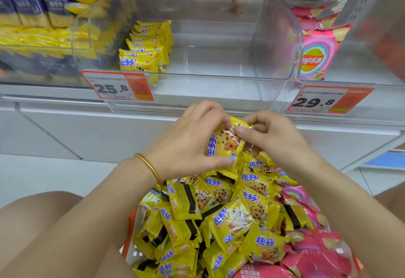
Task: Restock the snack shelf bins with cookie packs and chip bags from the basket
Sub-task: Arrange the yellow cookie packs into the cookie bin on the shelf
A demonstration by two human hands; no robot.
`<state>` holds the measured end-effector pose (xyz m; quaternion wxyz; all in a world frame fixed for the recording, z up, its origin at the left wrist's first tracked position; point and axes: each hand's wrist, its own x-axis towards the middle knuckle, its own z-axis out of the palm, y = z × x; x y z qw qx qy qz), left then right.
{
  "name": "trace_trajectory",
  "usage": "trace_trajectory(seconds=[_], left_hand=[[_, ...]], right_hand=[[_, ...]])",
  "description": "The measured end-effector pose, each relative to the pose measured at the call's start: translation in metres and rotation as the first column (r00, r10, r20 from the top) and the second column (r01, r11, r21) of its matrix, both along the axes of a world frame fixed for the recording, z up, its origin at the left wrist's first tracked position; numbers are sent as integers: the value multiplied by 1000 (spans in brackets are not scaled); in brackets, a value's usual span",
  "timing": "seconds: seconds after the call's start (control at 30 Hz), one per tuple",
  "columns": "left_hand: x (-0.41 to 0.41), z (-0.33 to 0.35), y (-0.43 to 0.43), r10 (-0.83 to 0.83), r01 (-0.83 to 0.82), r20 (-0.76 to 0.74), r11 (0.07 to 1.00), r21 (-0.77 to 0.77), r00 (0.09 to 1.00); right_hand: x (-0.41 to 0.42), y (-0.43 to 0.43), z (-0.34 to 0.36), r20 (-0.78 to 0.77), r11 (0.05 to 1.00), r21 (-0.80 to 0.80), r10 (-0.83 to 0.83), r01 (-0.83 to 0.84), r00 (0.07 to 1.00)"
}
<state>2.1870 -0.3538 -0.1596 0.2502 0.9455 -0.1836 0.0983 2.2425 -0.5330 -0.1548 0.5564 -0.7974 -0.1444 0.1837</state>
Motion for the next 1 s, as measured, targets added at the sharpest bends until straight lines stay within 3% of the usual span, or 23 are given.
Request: trace_trajectory(seconds=[0.1,0.17,0.33,0.4,0.5,0.6,0.67,0.77,0.87,0.93,1.0], left_hand=[[-3,0,4,-48,46,41,997,65,998],[-4,1,7,-45,45,28,999,29,999],[-10,14,7,7,-79,-181,917,-391,983],[-11,19,12,-5,-86,-194,886,-456,981],[-12,34,23,-27,-72,-176,845,-529,984],[-10,50,37,13,-51,-69,820,-571,997],[-5,56,48,125,-80,37,807,-585,991],[0,60,66,405,-206,186,746,-634,895],[4,58,92,614,-420,294,747,-515,732],[5,50,104,605,-518,330,794,-320,724],[6,44,106,591,-552,269,807,-210,761]], right_hand=[[-2,4,6,-193,984,171,-13,46,981],[-3,7,10,-259,970,232,-5,67,966],[-10,9,19,-307,938,343,72,40,949],[-12,11,28,-248,944,327,134,-48,959],[-6,19,57,20,964,114,240,-240,971],[7,42,90,260,921,-77,389,-382,884],[18,63,109,384,901,-167,433,-400,816],[42,90,128,430,935,-71,342,-346,836],[71,120,121,380,958,-30,274,-285,884],[84,142,103,360,945,-173,323,-278,875],[90,163,84,352,910,-287,392,-300,850]])
